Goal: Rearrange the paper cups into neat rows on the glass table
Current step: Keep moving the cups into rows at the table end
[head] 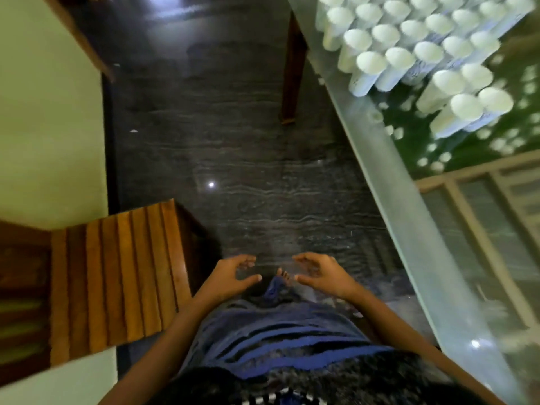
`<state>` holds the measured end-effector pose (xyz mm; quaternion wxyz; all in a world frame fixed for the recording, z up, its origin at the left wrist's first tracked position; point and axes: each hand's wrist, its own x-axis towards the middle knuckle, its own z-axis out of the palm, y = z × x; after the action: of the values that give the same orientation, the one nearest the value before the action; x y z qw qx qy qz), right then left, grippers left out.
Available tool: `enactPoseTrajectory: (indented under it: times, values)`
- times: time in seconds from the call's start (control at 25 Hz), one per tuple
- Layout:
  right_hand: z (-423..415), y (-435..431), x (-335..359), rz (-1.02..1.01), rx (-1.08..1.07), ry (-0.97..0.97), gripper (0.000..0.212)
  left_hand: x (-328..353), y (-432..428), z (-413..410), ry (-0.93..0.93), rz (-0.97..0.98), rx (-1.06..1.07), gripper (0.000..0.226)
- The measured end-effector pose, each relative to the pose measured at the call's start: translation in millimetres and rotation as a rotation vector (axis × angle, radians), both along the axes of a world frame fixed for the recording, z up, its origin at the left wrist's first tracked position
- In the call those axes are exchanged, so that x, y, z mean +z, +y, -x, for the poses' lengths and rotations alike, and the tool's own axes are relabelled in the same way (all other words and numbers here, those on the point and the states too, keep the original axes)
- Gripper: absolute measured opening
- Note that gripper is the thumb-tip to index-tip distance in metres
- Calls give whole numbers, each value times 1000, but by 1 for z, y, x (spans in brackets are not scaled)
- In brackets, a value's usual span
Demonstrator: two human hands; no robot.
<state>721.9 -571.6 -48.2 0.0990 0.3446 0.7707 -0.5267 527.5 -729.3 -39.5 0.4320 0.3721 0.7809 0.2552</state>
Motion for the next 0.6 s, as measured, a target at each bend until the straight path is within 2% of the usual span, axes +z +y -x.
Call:
enactPoseTrajectory:
  times: [0.16,0.4,0.6]
  values:
    - [29,70,4,0,-45,-3,47,7,92,43,-55,-24,26,46]
    - [78,150,-5,-18,-221,39,47,-1,211,115,-45,-25,-262,47]
    - [133,215,18,-35,-457,97,45,23,329,179,-51,-97,-427,47]
